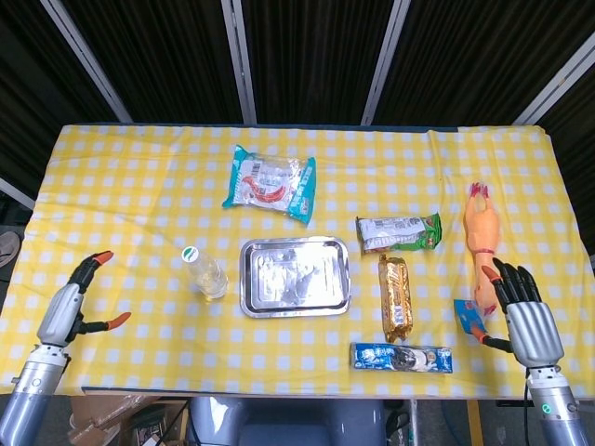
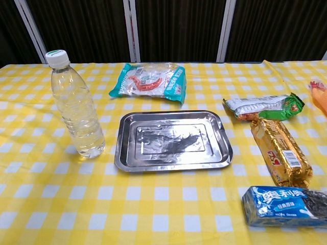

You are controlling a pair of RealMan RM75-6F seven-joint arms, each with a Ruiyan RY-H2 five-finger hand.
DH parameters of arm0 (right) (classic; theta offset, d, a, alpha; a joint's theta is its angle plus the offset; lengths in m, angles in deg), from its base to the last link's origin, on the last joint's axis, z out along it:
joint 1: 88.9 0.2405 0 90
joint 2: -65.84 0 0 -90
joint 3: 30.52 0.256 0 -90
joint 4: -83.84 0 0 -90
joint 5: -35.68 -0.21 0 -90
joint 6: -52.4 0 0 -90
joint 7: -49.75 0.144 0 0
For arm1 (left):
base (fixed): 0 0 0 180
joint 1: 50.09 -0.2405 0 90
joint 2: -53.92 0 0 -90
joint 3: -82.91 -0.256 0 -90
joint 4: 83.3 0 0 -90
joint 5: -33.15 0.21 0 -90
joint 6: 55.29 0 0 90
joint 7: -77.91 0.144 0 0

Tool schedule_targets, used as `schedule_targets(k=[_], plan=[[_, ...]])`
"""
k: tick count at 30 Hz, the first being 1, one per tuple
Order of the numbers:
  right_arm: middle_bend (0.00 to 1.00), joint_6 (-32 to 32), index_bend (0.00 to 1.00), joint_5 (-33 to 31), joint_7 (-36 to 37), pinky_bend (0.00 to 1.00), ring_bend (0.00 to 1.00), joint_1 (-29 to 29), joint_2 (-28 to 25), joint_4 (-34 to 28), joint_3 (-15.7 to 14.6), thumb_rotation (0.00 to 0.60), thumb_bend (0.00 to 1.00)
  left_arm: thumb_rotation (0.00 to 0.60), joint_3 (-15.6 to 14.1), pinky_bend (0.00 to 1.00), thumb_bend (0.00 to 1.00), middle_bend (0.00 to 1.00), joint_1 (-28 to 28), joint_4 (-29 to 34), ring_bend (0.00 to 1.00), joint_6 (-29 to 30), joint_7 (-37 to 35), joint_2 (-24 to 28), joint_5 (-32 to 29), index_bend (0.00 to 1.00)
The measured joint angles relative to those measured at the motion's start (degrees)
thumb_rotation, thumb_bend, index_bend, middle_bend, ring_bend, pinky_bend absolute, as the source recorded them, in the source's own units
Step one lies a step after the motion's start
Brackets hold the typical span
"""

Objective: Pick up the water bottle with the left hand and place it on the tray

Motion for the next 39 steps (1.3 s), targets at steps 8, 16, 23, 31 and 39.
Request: schedule_targets(k=[8, 16, 23, 31, 39], plan=[[0.0, 0.86, 0.11, -0.41, 0.55, 0.0, 0.04, 0.18, 0.07, 0.3, -0.01, 0.6, 0.05, 0.6, 1.6, 0.01, 0.18, 0.04, 5.06, 1.91, 0.0, -8.74, -8.87, -2.73, -2.83, 0.1], [0.0, 1.32, 0.11, -0.6, 1.38, 0.0, 0.04, 0.28, -0.11, 0.33, -0.02, 0.6, 0.05, 0.6, 4.51, 0.01, 0.18, 0.05, 8.88, 0.63, 0.0, -12.79, -8.49, -9.5, -7.36, 0.1], [0.0, 1.48, 0.11, -0.72, 1.78, 0.0, 0.04, 0.29, -0.33, 0.29, 0.03, 0.6, 0.05, 0.6, 6.14, 0.01, 0.19, 0.11, 11.48, -1.76, 0.0, -14.93, -5.49, -14.85, -10.0, 0.13], [0.0, 1.5, 0.11, -0.64, 1.99, 0.0, 0.04, 0.28, -0.58, 0.09, -0.01, 0.6, 0.05, 0.6, 7.32, 0.01, 0.28, 0.2, 13.08, -2.52, 0.0, -14.95, 0.09, -19.02, -12.33, 0.2], [0.0, 1.44, 0.11, -0.48, 2.02, 0.0, 0.04, 0.25, -0.64, -0.09, -0.06, 0.6, 0.05, 0.6, 8.54, 0.03, 0.44, 0.35, 12.94, -1.97, 0.0, -12.67, 1.52, -20.46, -12.93, 0.37]])
